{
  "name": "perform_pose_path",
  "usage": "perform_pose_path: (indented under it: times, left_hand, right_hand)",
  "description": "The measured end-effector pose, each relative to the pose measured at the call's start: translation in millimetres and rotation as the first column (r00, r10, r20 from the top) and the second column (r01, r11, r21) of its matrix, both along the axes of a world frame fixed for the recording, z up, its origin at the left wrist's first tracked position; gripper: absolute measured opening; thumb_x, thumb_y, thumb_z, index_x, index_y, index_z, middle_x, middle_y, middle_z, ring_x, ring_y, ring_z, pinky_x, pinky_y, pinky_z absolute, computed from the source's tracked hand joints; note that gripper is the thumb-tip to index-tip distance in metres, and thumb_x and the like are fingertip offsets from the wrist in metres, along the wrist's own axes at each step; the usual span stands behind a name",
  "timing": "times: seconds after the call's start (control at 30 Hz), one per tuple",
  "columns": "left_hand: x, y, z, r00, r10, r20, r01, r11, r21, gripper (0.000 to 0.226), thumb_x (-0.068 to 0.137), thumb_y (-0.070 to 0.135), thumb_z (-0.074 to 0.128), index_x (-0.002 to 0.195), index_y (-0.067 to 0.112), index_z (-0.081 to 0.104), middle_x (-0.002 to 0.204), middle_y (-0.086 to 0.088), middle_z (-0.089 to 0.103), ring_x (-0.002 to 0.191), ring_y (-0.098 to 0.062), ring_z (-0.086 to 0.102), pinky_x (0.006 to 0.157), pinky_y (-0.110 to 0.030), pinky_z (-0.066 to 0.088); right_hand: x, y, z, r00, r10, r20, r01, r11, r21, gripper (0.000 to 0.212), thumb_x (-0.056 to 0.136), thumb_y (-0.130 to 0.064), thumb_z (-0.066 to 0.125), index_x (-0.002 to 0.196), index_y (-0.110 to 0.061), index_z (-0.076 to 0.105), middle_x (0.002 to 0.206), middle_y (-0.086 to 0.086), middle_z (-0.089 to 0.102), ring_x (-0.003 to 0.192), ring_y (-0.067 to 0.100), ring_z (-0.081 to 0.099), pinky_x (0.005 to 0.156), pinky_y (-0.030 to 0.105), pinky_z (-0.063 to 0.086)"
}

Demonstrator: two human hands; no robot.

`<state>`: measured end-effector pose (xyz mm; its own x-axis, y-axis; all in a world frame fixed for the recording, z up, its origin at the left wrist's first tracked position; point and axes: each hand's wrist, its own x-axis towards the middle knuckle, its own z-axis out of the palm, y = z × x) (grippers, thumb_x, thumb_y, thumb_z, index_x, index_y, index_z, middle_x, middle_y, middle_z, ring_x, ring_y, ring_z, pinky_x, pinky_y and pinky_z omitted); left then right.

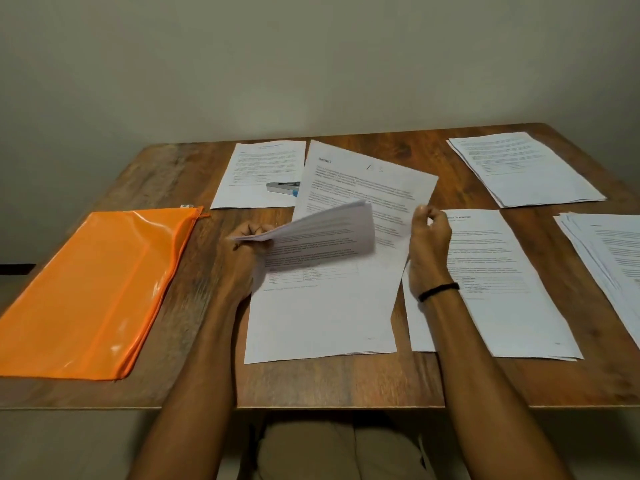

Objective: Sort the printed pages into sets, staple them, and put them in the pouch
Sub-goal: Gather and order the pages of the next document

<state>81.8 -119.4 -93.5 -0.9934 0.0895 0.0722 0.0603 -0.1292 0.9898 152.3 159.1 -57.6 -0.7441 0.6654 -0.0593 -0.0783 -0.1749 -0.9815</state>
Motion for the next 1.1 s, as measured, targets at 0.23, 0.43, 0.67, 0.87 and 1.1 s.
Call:
perform_pose_path:
  times: [0.23, 0.43, 0.67, 0.87, 1.1]
  left_hand:
    - [18, -12, 13, 0.995, 0.049, 0.091, -0.050, 0.999, 0.009, 0.055, 0.075, -0.015, 0.059, 0.126, 0.008, 0.057, 0.123, -0.013, 0.068, 0.113, -0.036, 0.066, 0.087, -0.052, 0.057]
    - [32, -48, 33, 0.968, 0.067, -0.241, -0.212, 0.732, -0.647, 0.075, 0.073, 0.012, 0.070, 0.132, 0.052, 0.043, 0.129, 0.016, 0.060, 0.120, -0.010, 0.059, 0.094, -0.040, 0.054]
    - [27, -50, 32, 0.944, 0.009, -0.330, -0.308, 0.384, -0.871, 0.073, 0.068, 0.031, 0.068, 0.138, 0.036, 0.047, 0.134, 0.012, 0.058, 0.123, -0.011, 0.055, 0.106, -0.043, 0.046]
    - [72, 22, 56, 0.964, 0.159, -0.212, -0.263, 0.683, -0.682, 0.057, 0.097, 0.049, 0.057, 0.143, 0.015, 0.053, 0.147, -0.009, 0.052, 0.138, -0.030, 0.045, 0.116, -0.045, 0.031]
    - [73, 41, 32, 0.998, -0.053, -0.031, -0.020, 0.208, -0.978, 0.089, 0.083, 0.080, 0.045, 0.155, 0.030, 0.032, 0.167, -0.007, 0.013, 0.154, -0.032, 0.007, 0.121, -0.054, 0.000]
  right_hand:
    - [7, -2, -15, 0.929, 0.369, 0.020, -0.369, 0.920, 0.130, 0.037, 0.090, -0.010, 0.073, 0.122, -0.011, 0.054, 0.113, 0.007, 0.074, 0.101, 0.024, 0.073, 0.087, 0.047, 0.059]
    - [20, 9, 18, 0.982, 0.185, -0.038, -0.154, 0.899, 0.410, 0.020, 0.092, -0.009, 0.068, 0.112, -0.010, 0.064, 0.108, 0.004, 0.074, 0.098, 0.017, 0.072, 0.086, 0.046, 0.060]
    - [71, 53, 101, 0.952, 0.190, -0.242, -0.135, 0.965, 0.224, 0.019, 0.094, -0.009, 0.068, 0.112, -0.013, 0.064, 0.108, 0.008, 0.075, 0.100, 0.025, 0.073, 0.082, 0.042, 0.061]
    - [91, 60, 106, 0.947, 0.222, -0.233, -0.211, 0.975, 0.071, 0.033, 0.095, -0.011, 0.066, 0.126, -0.002, 0.057, 0.116, 0.012, 0.073, 0.102, 0.029, 0.072, 0.075, 0.035, 0.059]
    - [112, 68, 109, 0.952, 0.070, -0.299, -0.078, 0.997, -0.016, 0.031, 0.094, -0.009, 0.067, 0.123, -0.002, 0.060, 0.104, 0.004, 0.077, 0.096, 0.021, 0.074, 0.072, 0.029, 0.059]
